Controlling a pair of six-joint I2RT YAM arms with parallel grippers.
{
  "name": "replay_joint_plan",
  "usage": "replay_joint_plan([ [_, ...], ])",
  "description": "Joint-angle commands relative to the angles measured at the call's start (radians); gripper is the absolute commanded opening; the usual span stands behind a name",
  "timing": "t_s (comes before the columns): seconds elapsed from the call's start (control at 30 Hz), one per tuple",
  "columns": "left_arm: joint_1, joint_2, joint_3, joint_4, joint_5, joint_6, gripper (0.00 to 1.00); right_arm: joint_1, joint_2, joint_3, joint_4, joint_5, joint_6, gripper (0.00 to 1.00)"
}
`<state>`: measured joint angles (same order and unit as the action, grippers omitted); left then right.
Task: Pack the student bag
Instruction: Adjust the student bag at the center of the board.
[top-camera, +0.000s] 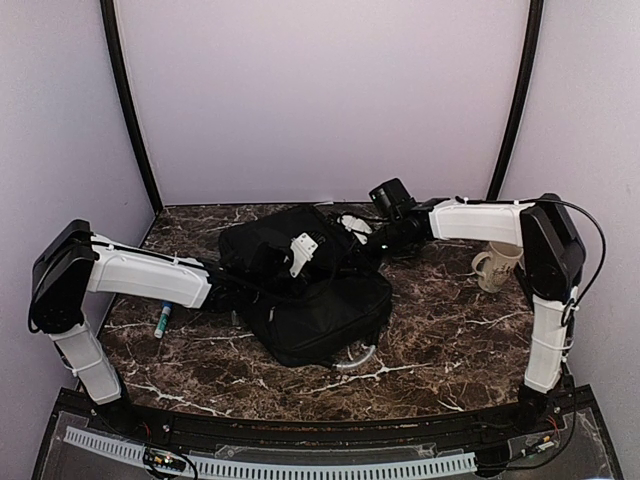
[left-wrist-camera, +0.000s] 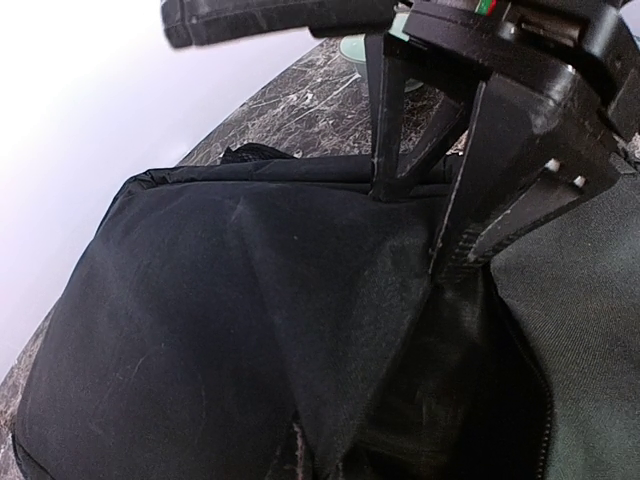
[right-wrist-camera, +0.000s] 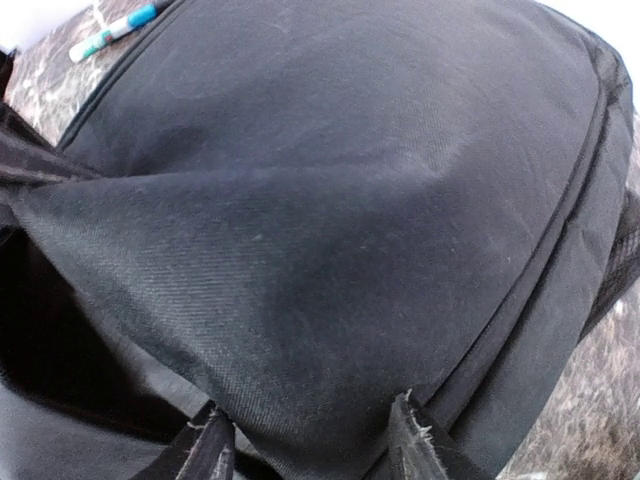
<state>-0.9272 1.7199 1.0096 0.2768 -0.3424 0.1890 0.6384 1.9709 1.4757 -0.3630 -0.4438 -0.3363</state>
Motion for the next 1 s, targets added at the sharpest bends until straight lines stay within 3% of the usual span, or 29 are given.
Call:
replay_joint_plan([
  [0.0, -0.019, -0.089, -0.004, 0.119, 0.054, -0.017, 0.02, 0.016, 0.023, 0.023, 0.085, 0.045, 0.044, 0.38],
  [0.13, -0.019, -0.101, -0.026, 0.119, 0.026, -0.039, 0.09, 0.014, -0.022, -0.029, 0.124, 0.048, 0.066, 0.18],
  [0.23, -0.019, -0.127, -0.034, 0.081, -0.018, -0.095, 0.32, 0.011, -0.061, -0.065, 0.119, 0.051, 0.072, 0.07],
  [0.33, -0.019, -0.191, -0.044, -0.011, -0.001, -0.156, 0.42, 0.003, -0.099, -0.106, 0.112, 0.047, 0.082, 0.04],
  [0.47, -0.019, -0.312, -0.112, -0.083, 0.053, -0.238, 0.45, -0.011, -0.147, -0.159, 0.108, 0.036, 0.113, 0.03],
  [0.53, -0.019, -0.359, -0.152, -0.132, -0.001, -0.310, 0.46, -0.018, -0.166, -0.179, 0.095, 0.022, 0.135, 0.03],
  [0.6, -0.017, -0.377, -0.161, -0.231, -0.084, -0.388, 0.44, -0.021, -0.184, -0.202, 0.076, -0.001, 0.148, 0.03],
  [0.7, -0.007, -0.381, -0.180, -0.340, -0.162, -0.494, 0.32, -0.021, -0.212, -0.251, 0.054, -0.031, 0.154, 0.04],
  [0.8, 0.019, -0.378, -0.213, -0.415, -0.231, -0.638, 0.10, -0.022, -0.244, -0.312, 0.064, -0.044, 0.158, 0.04],
  [0.9, 0.070, -0.372, -0.249, -0.404, -0.177, -0.718, 0.00, -0.021, -0.265, -0.355, 0.067, -0.039, 0.148, 0.06],
  [0.97, 0.089, -0.355, -0.266, -0.369, -0.139, -0.728, 0.00, -0.021, -0.274, -0.364, 0.073, -0.034, 0.146, 0.13],
])
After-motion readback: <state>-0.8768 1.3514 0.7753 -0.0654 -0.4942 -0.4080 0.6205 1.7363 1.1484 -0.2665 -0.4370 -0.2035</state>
